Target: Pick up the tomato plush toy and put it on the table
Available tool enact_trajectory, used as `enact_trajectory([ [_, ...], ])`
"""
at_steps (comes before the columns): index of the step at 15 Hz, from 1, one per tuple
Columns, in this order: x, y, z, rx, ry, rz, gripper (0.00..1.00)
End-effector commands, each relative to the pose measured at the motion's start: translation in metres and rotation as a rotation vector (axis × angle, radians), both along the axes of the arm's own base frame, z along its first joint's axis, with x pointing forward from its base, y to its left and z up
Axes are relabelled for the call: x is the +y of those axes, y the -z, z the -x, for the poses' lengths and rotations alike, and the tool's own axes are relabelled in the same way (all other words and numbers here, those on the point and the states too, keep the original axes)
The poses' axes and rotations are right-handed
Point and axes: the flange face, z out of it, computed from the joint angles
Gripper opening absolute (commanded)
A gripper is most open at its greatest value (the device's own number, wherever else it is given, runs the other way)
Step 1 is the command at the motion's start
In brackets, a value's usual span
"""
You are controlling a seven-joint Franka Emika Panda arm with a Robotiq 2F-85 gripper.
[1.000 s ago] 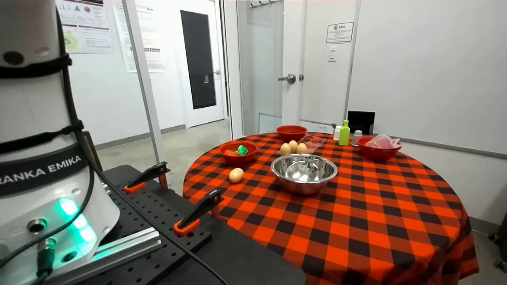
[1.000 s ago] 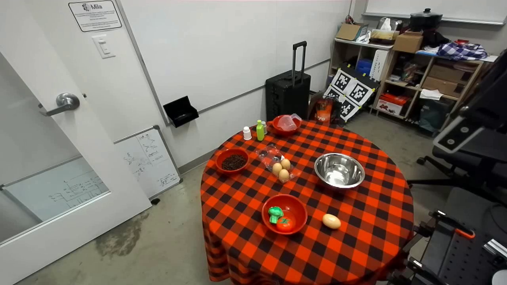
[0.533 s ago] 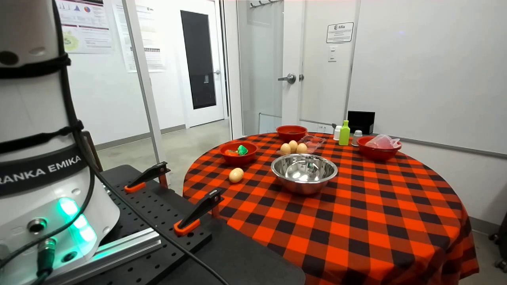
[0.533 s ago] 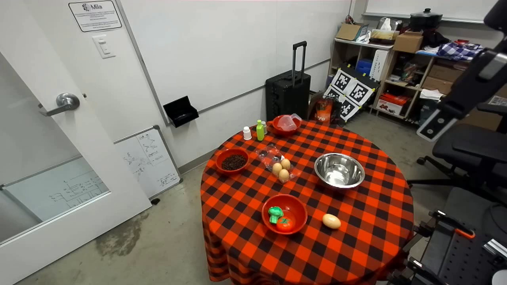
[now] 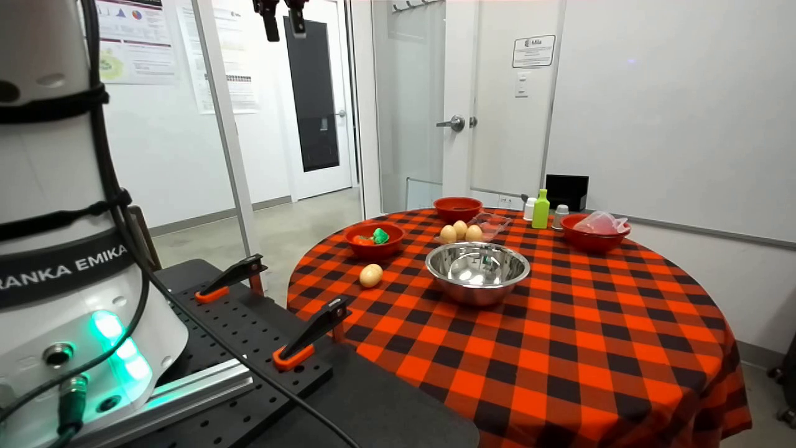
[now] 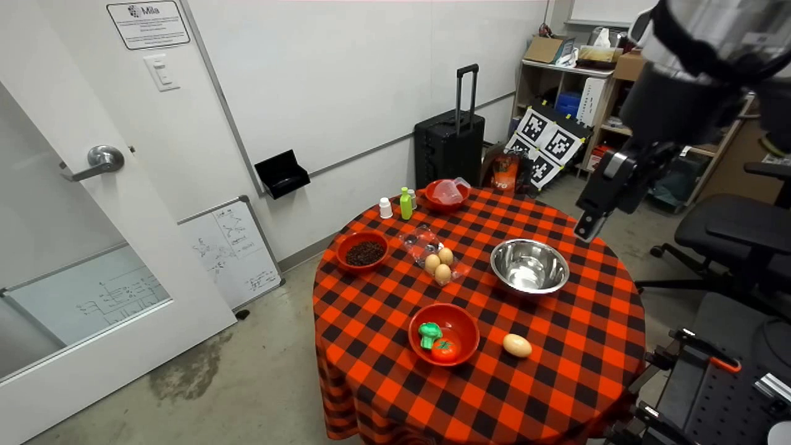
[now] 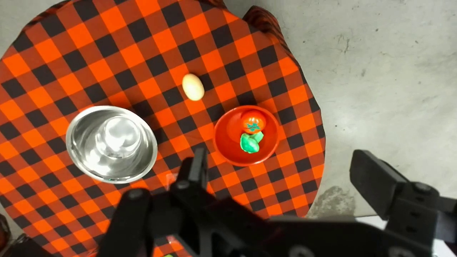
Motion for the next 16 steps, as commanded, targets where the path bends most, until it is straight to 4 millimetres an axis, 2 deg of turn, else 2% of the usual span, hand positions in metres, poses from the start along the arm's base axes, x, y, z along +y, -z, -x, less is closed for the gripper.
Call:
enact_trajectory([
  [1,0.007,0.043,-0.034,0.073,-0.032,-0.030,1.00],
  [6,0.027,0.104,-0.067,0.137,-0.026,-0.054,1.00],
  [16,0.061,0.197,-0.124,0.189,0.022,-0.087,1.00],
])
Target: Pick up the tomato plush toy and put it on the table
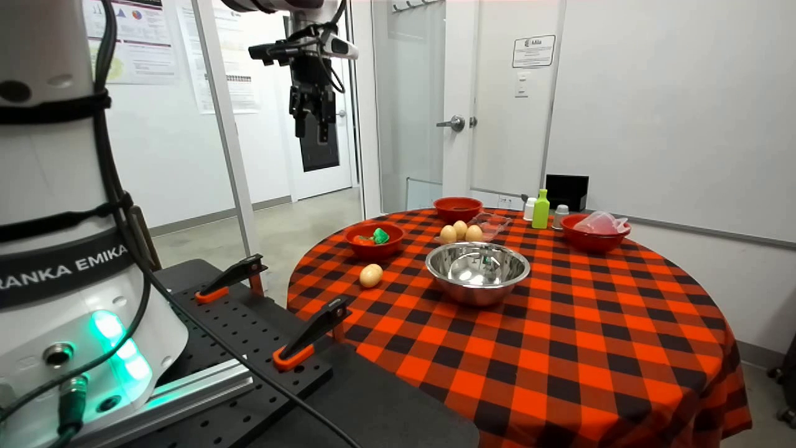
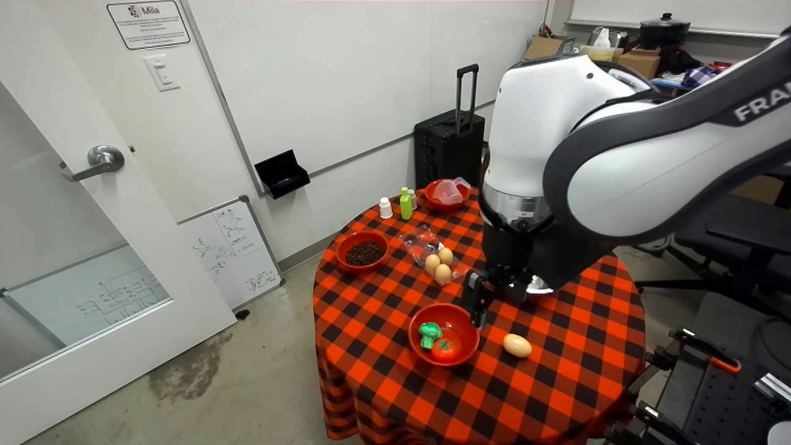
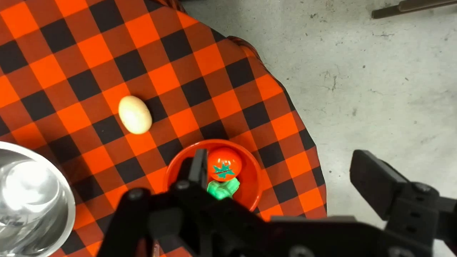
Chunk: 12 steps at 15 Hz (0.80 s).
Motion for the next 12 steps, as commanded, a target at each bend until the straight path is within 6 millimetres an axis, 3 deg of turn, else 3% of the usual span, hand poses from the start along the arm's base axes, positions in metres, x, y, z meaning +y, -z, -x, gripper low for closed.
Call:
enact_trajectory([
  [1,0.013,0.034,-0.032,0.021,0.058,-0.011,1.00],
  [12,0.018,0.132,-0.095,0.079,0.205,0.026,1.00],
])
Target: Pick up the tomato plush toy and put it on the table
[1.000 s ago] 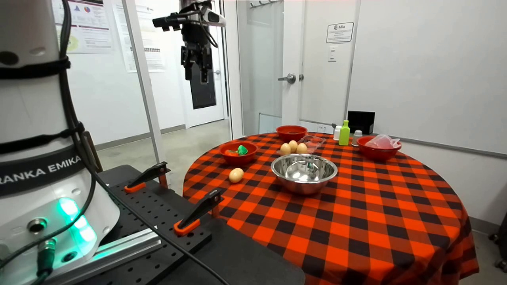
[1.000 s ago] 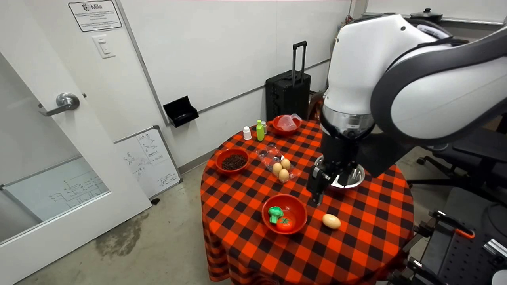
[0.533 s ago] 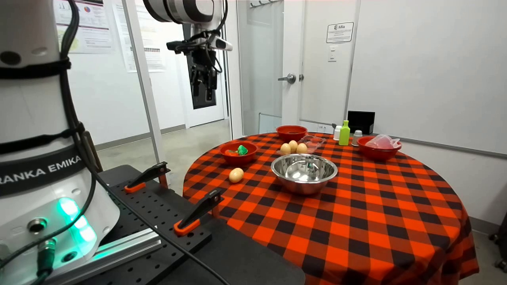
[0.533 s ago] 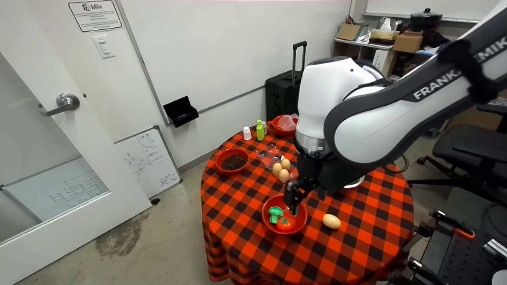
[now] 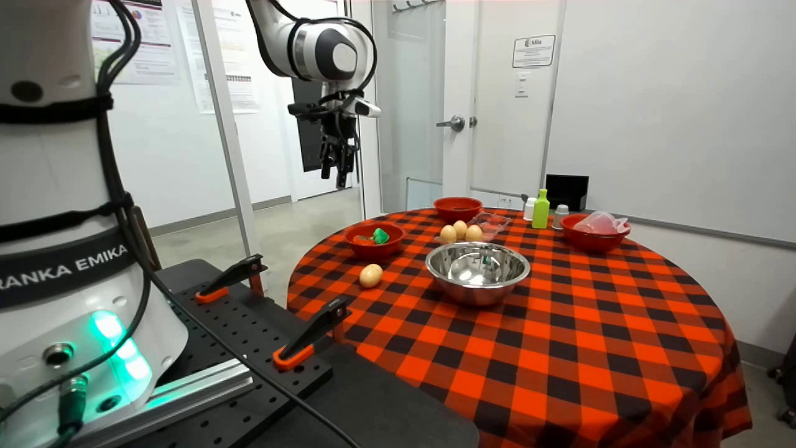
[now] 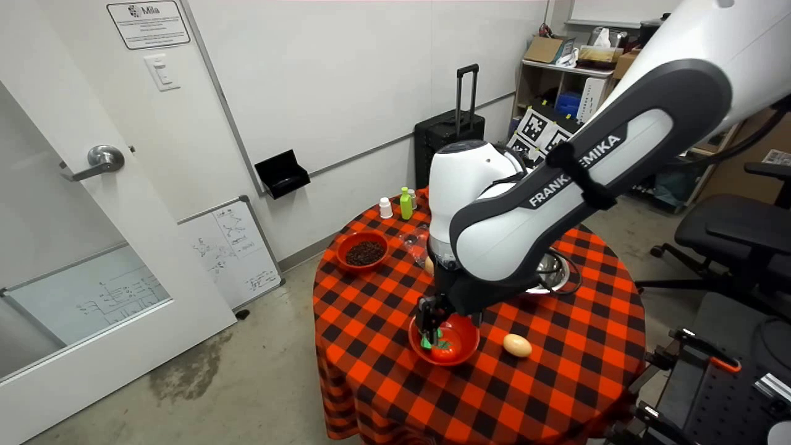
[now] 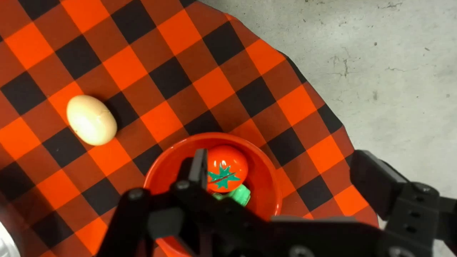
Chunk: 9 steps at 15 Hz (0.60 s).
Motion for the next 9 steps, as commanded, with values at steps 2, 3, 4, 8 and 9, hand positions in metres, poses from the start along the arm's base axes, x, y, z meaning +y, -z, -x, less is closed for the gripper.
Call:
enact_trajectory([
  [2,0.002,0.036,-0.030,0.008,0.061,0.040,1.00],
  [3,0.000,0.044,-0.035,0.014,0.073,0.050,1.00],
  [4,-0.002,0.051,-0.038,0.019,0.082,0.054,1.00],
  [8,-0.011,0.077,-0.048,0.039,0.110,0.062,1.00],
  [9,-0.014,0.083,-0.050,0.044,0.119,0.063,1.00],
])
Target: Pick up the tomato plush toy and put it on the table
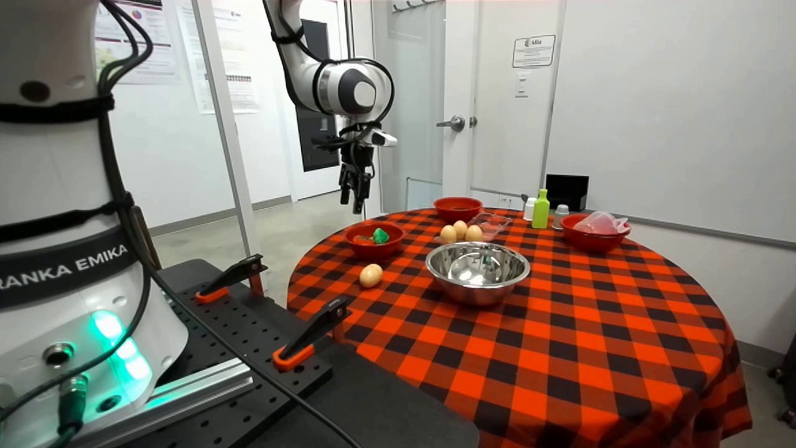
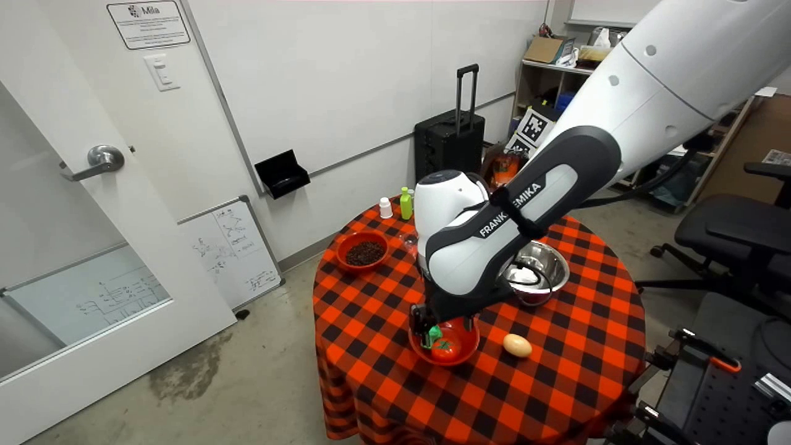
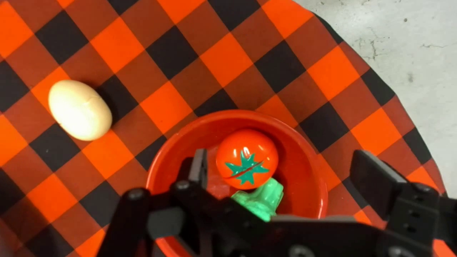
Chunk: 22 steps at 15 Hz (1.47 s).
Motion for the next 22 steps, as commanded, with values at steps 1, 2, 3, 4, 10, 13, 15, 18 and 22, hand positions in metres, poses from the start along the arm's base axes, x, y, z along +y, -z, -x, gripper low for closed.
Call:
enact_trajectory([
  [1,-0.003,0.022,-0.014,0.001,0.037,0.014,1.00],
  [2,-0.005,0.028,-0.015,0.004,0.045,0.016,1.00],
  [3,-0.008,0.033,-0.016,0.011,0.053,0.016,1.00],
  [4,-0.009,0.038,-0.016,0.016,0.059,0.016,1.00],
  [10,-0.015,0.060,-0.017,0.041,0.084,0.023,1.00],
  [13,-0.014,0.066,-0.018,0.047,0.088,0.022,1.00],
  [15,-0.013,0.069,-0.019,0.049,0.087,0.023,1.00],
  [18,-0.013,0.075,-0.021,0.053,0.090,0.017,1.00],
  [22,-0.011,0.087,-0.024,0.059,0.091,0.016,1.00],
])
